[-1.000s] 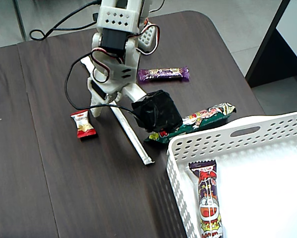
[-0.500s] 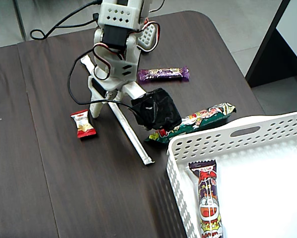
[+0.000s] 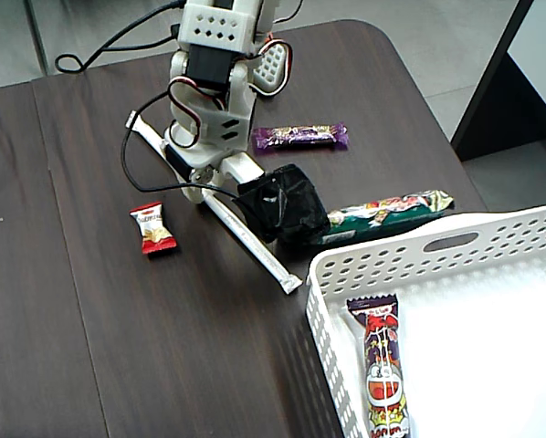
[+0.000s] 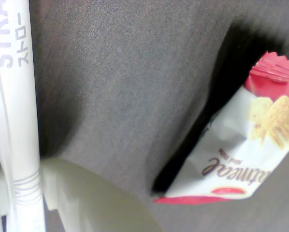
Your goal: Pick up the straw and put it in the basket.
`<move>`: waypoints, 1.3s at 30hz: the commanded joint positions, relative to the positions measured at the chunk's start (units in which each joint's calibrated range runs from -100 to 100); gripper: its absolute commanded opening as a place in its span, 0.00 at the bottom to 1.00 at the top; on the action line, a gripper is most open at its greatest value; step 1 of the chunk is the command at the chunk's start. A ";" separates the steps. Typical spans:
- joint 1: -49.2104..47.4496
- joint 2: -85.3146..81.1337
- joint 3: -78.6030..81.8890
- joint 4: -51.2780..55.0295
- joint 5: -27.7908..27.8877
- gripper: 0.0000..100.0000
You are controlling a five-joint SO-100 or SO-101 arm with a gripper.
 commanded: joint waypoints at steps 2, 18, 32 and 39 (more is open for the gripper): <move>-0.69 -0.43 -2.13 0.64 -0.11 0.01; 0.19 -0.35 -27.45 20.64 -0.05 0.01; -2.60 -0.35 -47.58 28.75 0.36 0.01; -10.09 0.40 -57.05 20.21 0.42 0.01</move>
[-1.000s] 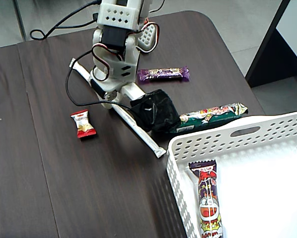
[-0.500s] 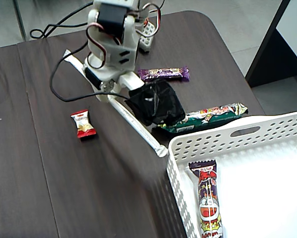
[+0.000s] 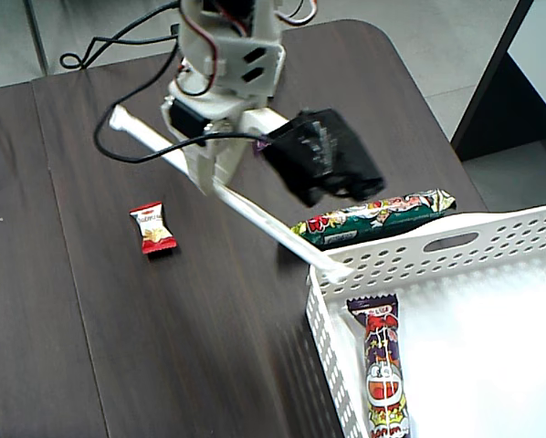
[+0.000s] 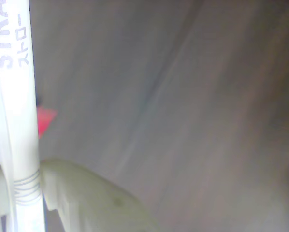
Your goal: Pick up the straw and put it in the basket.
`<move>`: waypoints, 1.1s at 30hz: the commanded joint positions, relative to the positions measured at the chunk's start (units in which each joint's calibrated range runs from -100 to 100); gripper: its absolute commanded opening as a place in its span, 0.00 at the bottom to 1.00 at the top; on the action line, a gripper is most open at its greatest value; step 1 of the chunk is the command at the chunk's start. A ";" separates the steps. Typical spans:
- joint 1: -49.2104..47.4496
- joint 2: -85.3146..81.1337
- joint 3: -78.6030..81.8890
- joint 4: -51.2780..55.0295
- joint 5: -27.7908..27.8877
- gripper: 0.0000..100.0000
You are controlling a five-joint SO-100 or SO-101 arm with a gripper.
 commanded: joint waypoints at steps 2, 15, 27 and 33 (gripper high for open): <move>-8.03 -0.67 -9.30 -13.13 0.36 0.01; -25.15 7.75 -9.21 -46.45 0.36 0.01; -33.23 16.50 -9.21 -65.50 0.36 0.01; -35.21 24.25 -9.84 -77.12 0.05 0.02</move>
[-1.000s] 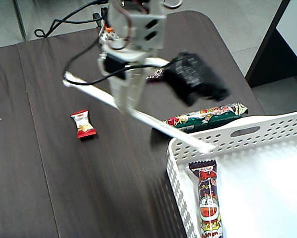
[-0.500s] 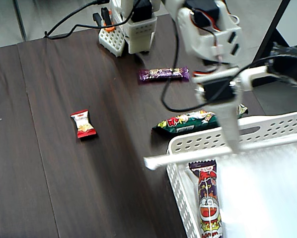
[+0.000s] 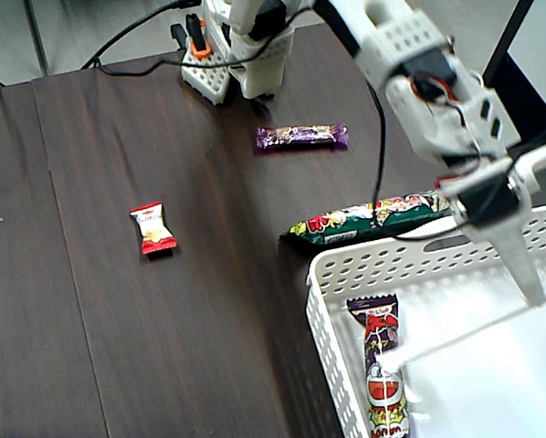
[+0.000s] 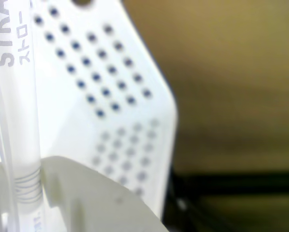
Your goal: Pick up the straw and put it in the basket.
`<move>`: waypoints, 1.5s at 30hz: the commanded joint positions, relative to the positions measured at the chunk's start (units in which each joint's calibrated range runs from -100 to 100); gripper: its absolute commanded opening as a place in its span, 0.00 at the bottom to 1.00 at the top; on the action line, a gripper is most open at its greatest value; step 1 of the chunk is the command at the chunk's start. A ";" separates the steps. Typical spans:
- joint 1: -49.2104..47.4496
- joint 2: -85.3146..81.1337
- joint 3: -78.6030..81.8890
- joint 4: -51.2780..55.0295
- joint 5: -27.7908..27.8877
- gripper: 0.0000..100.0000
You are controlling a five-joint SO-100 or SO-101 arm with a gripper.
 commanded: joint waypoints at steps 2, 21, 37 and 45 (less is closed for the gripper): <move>-1.63 3.23 -6.24 -11.67 0.36 0.01; -0.53 8.06 -5.79 -16.97 -9.33 0.16; -0.16 5.98 -5.42 -13.89 -7.82 0.28; -0.53 -1.69 -5.42 2.85 -7.56 0.28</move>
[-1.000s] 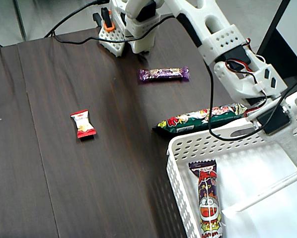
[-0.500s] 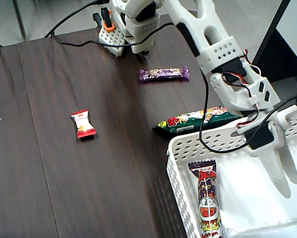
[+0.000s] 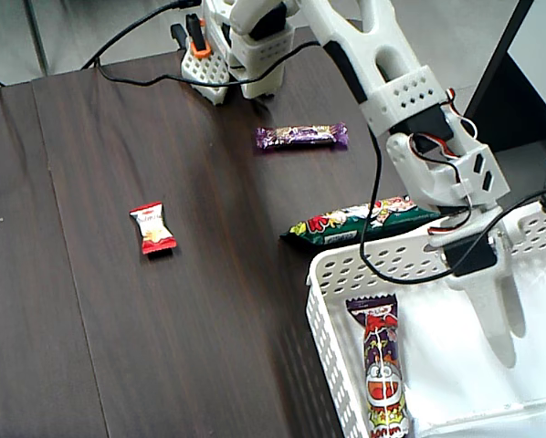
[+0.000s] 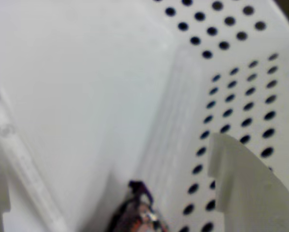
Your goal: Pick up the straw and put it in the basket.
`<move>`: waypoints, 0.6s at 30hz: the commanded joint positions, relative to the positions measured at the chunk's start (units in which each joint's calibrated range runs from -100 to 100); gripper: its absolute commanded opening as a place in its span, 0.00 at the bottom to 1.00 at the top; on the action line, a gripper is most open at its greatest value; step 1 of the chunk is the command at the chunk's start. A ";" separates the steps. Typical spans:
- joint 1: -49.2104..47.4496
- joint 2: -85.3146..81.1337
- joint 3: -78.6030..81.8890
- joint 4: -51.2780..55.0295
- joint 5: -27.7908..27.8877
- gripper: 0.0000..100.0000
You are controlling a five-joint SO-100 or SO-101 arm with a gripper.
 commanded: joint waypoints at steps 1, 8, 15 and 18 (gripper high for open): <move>-0.37 -13.50 -4.97 11.14 0.00 0.28; -0.08 -19.25 -4.97 22.33 -0.16 0.28; 1.10 -26.25 -4.88 37.71 3.33 0.09; 1.83 -30.42 -4.79 45.91 13.13 0.01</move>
